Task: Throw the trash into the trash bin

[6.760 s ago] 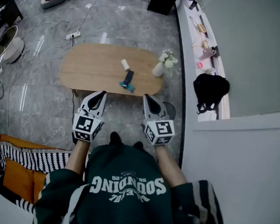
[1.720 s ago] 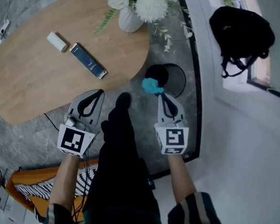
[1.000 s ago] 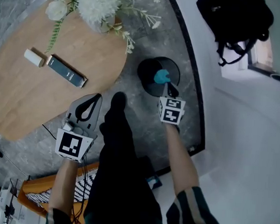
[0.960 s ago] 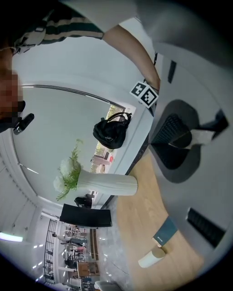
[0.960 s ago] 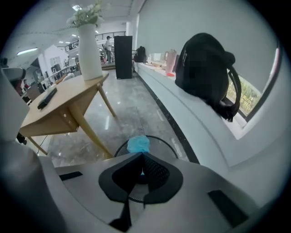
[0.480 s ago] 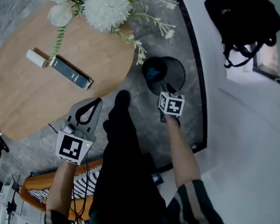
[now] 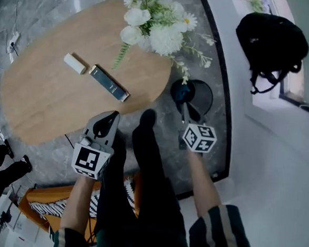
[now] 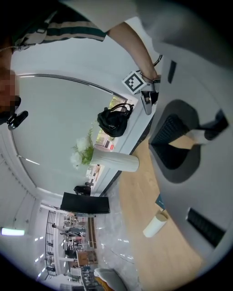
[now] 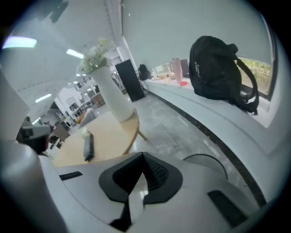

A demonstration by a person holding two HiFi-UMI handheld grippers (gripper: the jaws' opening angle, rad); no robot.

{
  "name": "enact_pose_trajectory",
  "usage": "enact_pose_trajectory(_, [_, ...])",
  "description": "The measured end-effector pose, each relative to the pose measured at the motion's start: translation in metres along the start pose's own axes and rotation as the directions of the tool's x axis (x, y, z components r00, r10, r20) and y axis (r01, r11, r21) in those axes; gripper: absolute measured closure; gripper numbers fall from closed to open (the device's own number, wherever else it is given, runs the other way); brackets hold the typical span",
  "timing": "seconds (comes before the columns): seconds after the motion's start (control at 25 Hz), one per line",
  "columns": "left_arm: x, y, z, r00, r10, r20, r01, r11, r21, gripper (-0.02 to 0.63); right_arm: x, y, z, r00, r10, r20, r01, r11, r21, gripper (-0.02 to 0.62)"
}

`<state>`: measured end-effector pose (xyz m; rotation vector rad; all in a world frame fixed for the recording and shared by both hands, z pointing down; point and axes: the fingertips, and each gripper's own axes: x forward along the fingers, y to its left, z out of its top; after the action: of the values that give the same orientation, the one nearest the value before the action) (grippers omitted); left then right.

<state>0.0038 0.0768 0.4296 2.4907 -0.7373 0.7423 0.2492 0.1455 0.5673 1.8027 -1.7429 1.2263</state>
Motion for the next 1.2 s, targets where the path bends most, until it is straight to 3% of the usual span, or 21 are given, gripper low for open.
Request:
enact_pose_trajectory(0.12, [-0.01, 0.015, 0.006, 0.999, 0.025, 0.021, -0.025, 1.0, 0.001, 0.606, -0.013, 0.046, 0.036, 0.99, 0.098, 0.099, -0.097, 0.995, -0.016, 0.594])
enact_pose_trajectory(0.2, [-0.017, 0.026, 0.005, 0.999, 0.034, 0.034, -0.034, 0.999, 0.009, 0.606, -0.025, 0.076, 0.06, 0.979, 0.136, 0.15, -0.124, 0.988, -0.09, 0.595])
enact_pose_trajectory(0.44, [-0.033, 0.054, 0.008, 0.998, 0.021, 0.059, -0.022, 1.0, 0.017, 0.606, -0.047, 0.174, 0.114, 0.935, 0.246, 0.256, -0.143, 0.921, -0.361, 0.594])
enact_pose_trajectory(0.6, [-0.044, 0.071, 0.002, 0.998, 0.011, 0.057, -0.013, 0.999, 0.029, 0.606, -0.046, 0.224, 0.121, 0.912, 0.303, 0.275, -0.175, 0.896, -0.408, 0.594])
enact_pose_trajectory(0.68, [-0.049, 0.078, -0.001, 0.998, 0.009, 0.056, -0.01, 1.0, 0.03, 0.606, -0.041, 0.239, 0.119, 0.908, 0.322, 0.266, -0.188, 0.884, -0.429, 0.59])
enact_pose_trajectory(0.8, [-0.055, 0.087, -0.006, 0.999, 0.005, 0.052, -0.007, 1.0, 0.024, 0.606, -0.033, 0.258, 0.11, 0.916, 0.341, 0.213, -0.226, 0.875, -0.429, 0.481])
enact_pose_trajectory(0.88, [-0.059, 0.093, -0.01, 0.999, 0.002, 0.048, -0.004, 1.0, 0.03, 0.606, -0.027, 0.269, 0.104, 0.919, 0.352, 0.176, -0.247, 0.863, -0.44, 0.442])
enact_pose_trajectory(1.08, [-0.068, 0.106, -0.02, 0.999, 0.014, 0.041, -0.015, 1.0, 0.021, 0.606, -0.018, 0.283, 0.091, 0.927, 0.353, 0.126, -0.249, 0.832, -0.497, 0.43])
enact_pose_trajectory(1.2, [-0.072, 0.11, -0.024, 0.999, 0.023, 0.046, -0.023, 1.0, -0.001, 0.606, -0.005, 0.291, 0.071, 0.932, 0.361, 0.037, -0.285, 0.79, -0.542, 0.402])
